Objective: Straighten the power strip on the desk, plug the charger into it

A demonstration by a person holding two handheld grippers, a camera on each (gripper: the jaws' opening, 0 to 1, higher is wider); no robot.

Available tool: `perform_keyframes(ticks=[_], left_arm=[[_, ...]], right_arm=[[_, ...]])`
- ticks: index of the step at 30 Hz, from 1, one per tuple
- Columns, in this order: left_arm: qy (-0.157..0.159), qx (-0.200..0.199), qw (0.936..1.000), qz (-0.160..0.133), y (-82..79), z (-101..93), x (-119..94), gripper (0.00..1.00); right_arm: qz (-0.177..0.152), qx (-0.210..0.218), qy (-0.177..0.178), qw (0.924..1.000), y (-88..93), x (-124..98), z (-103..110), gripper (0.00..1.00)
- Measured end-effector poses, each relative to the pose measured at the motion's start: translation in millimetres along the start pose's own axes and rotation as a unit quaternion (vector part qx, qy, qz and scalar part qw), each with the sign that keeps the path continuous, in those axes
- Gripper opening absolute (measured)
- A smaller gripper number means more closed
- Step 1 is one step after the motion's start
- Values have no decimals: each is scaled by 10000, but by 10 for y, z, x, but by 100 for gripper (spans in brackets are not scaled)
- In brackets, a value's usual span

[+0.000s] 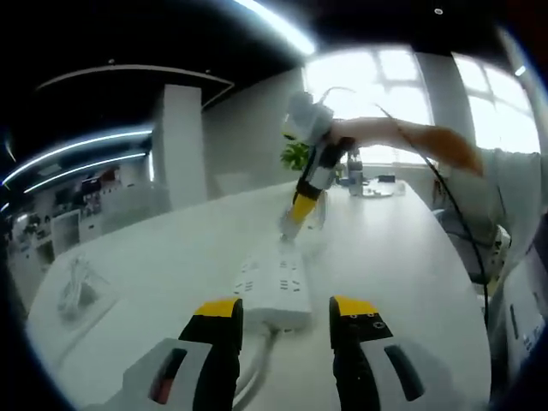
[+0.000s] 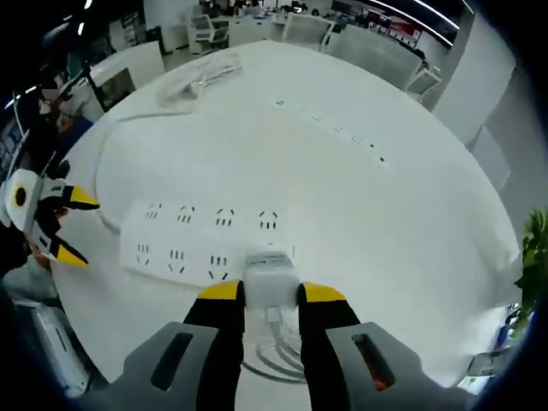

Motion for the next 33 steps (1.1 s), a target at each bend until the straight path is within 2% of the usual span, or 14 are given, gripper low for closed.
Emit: perform_keyframes(ticks=[14, 17, 25, 30, 33], left_arm=[[-19, -10, 10000, -22, -10, 1, 0, 41], [-43, -18, 10000, -48, -20, 14, -14, 41], [-19, -24, 10000, -44, -21, 9, -13, 41], [-22, -17, 10000, -42, -22, 3, -14, 41], [-20, -25, 10000, -30, -19, 6, -10, 41]], right_arm=[[46, -212, 181, 9996, -61, 2, 7, 23], [74, -202, 214, 9995, -76, 58, 12, 23], [49, -237, 181, 9995, -146, 67, -24, 23], [101, -110, 99, 9998, -152, 86, -69, 23], [174, -188, 258, 9993, -159, 83, -42, 23]])
Point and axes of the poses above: the point that each gripper's makers call its tool centre point, and the gripper's own axes: x roughly forward along the fingers, z roughly to its left, y roughly out of its underside, the point moved 1 cm from there along -x, roughly backward along the fingers, and after that the axes turned 15 degrees about z, right-handed, at the moved point
